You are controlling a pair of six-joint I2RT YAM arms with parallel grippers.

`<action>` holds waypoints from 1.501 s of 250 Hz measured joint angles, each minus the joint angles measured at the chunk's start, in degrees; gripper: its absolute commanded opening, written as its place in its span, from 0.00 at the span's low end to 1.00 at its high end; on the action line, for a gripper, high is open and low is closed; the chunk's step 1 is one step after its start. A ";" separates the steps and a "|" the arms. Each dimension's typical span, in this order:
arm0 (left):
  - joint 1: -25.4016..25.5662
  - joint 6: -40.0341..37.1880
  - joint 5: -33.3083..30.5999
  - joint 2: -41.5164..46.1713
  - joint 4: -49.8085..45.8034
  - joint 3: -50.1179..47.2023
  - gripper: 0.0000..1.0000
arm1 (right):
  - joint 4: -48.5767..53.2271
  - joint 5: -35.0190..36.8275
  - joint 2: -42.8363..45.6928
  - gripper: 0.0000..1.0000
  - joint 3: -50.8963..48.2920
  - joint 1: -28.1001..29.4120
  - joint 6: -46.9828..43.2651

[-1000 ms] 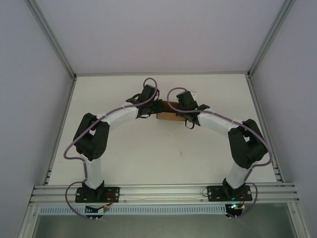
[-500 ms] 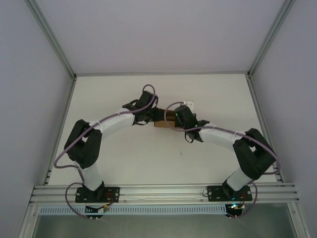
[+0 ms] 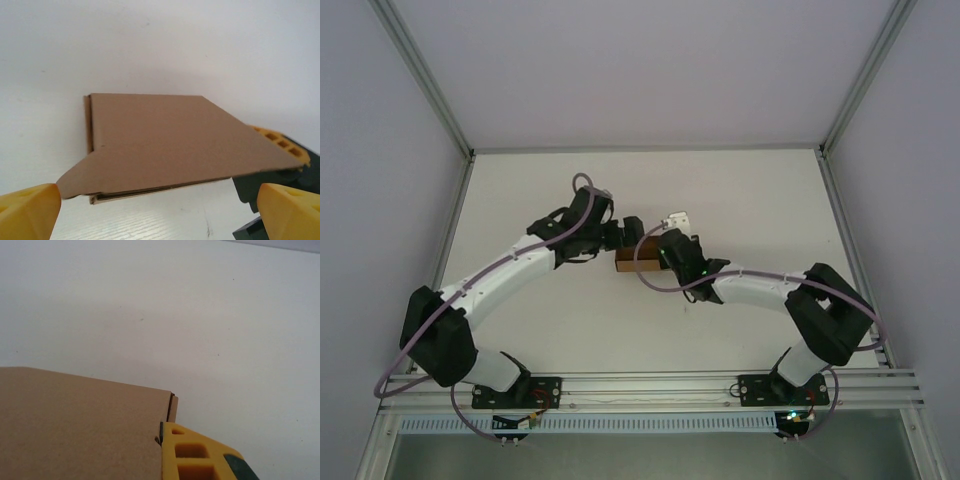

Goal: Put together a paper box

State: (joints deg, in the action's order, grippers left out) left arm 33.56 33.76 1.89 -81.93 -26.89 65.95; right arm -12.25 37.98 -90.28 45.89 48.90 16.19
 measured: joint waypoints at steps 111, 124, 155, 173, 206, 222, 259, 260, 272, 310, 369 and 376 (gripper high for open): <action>-8.76 2.84 10.19 -10.73 3.50 -0.39 0.81 | -17.94 0.81 -0.55 0.00 -10.14 3.19 -8.22; -8.87 3.15 11.19 -12.74 3.69 -0.48 0.78 | -19.21 0.81 -0.81 0.00 -10.56 3.34 -8.81; -8.96 3.19 12.98 -14.19 5.03 -2.08 0.67 | -19.87 0.83 -1.16 0.03 -10.64 3.43 -9.42; -8.96 3.85 13.62 -14.08 6.40 -3.39 0.62 | -19.82 0.70 -1.16 0.05 -10.64 3.56 -9.42; -8.96 3.98 13.94 -13.94 9.51 -5.51 0.59 | -19.52 -0.39 -0.57 0.15 -11.52 3.72 -9.16; -8.96 3.98 13.97 -13.94 10.12 -6.40 0.59 | -17.70 -1.97 0.28 0.27 -12.37 3.89 -8.76; -8.96 3.91 13.94 -14.36 10.82 -7.65 0.55 | -11.50 -5.49 4.66 0.51 -15.72 4.13 -6.54; -8.96 3.91 13.94 -14.36 10.82 -7.65 0.55 | -11.30 -5.46 4.79 0.52 -15.78 4.13 -6.58; -8.96 3.91 13.94 -14.45 10.99 -7.67 0.54 | -8.81 -5.75 6.88 0.56 -16.46 4.20 -5.84; -8.96 3.23 14.19 -15.76 13.62 -7.69 0.50 | -3.08 -5.68 13.44 0.76 -17.40 4.22 -2.25; -9.14 0.39 16.70 -19.37 18.27 -7.69 0.41 | 3.80 -4.94 21.68 1.00 -18.03 4.02 1.14; -9.14 0.20 17.09 -19.61 18.97 -7.69 0.41 | 4.72 -4.79 22.56 1.00 -18.03 3.78 1.88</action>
State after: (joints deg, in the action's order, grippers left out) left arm 24.43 33.95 18.98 -101.54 -7.92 58.26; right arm -7.53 33.19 -67.72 27.86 52.69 18.06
